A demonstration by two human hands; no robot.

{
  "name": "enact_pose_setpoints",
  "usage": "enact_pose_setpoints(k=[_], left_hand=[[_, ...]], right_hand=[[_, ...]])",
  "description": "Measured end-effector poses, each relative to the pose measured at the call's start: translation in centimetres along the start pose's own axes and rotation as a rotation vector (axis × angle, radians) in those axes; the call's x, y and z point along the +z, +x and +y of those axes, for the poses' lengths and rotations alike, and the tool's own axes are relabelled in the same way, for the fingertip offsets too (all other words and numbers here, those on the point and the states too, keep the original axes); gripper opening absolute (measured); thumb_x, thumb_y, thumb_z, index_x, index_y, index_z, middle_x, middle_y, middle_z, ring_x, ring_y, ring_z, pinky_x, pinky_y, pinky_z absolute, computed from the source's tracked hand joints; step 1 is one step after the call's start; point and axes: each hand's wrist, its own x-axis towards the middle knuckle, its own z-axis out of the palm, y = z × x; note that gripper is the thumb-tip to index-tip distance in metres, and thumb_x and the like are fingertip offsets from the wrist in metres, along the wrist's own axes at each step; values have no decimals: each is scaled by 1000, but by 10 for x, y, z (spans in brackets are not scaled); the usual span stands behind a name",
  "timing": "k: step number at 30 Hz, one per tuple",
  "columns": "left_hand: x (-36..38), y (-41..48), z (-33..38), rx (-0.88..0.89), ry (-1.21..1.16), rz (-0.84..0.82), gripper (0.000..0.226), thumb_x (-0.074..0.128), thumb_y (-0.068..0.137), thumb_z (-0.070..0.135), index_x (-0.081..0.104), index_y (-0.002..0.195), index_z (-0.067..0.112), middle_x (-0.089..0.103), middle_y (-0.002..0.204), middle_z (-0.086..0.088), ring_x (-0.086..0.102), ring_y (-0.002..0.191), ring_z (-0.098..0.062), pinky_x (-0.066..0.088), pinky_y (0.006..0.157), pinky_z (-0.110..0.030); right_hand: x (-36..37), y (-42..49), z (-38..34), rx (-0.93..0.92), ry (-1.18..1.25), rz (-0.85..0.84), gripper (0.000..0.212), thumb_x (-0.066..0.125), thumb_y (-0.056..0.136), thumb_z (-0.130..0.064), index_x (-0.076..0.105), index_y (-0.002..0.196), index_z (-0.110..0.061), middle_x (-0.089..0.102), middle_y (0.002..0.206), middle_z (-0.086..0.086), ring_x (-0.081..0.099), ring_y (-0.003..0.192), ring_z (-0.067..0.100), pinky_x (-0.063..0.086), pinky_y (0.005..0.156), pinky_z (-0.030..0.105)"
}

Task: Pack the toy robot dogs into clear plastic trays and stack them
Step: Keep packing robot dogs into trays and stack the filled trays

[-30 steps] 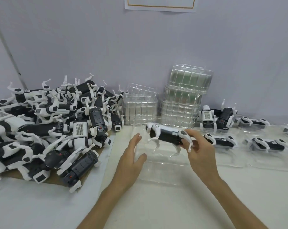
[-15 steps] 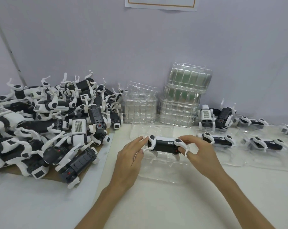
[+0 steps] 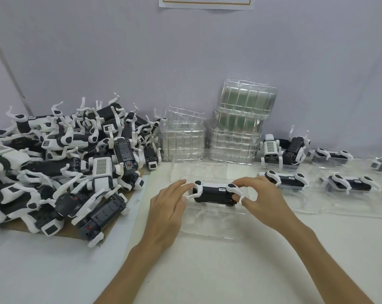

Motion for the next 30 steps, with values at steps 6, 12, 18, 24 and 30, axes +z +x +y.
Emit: enact_pose_setpoints(k=[6, 12, 18, 24, 30], left_hand=[[-3, -3, 4, 30, -42, 17, 39, 30, 96, 46, 41, 132, 59, 46, 130, 42, 37, 127, 13, 18, 103, -7], [-3, -4, 2, 44, -9, 7, 41, 35, 95, 50, 33, 133, 65, 43, 133, 43, 38, 128, 10, 16, 102, -6], [-1, -2, 1, 133, 3, -6, 44, 35, 96, 35, 48, 136, 46, 43, 146, 28, 28, 143, 3, 17, 114, -21], [-2, 1, -3, 143, 24, 9, 43, 32, 93, 38, 69, 116, 34, 57, 130, 27, 31, 140, 5, 23, 112, -29], [0, 3, -5, 77, -84, 4, 43, 37, 84, 43, 74, 103, 32, 44, 146, 20, 33, 140, -1, 25, 113, -36]], right_hand=[[-11, 3, 3, 93, 123, -178, 42, 52, 99, -3, 64, 113, -40, 59, 121, -24, 48, 124, 5, 39, 105, 29], [-3, 4, 0, 107, 187, -54, 23, 51, 103, -23, 60, 122, -32, 49, 131, -19, 44, 124, -2, 32, 101, 24], [10, 8, 0, 453, 356, -155, 48, 51, 101, -40, 38, 146, -27, 42, 133, -8, 47, 118, 13, 34, 93, 28], [22, 9, 3, 569, 469, -177, 51, 50, 101, -45, 41, 146, -25, 52, 129, -4, 49, 115, 15, 32, 91, 27], [23, 6, 6, 558, 586, -171, 51, 57, 97, -45, 43, 144, -32, 49, 126, -7, 52, 99, 3, 39, 72, 18]])
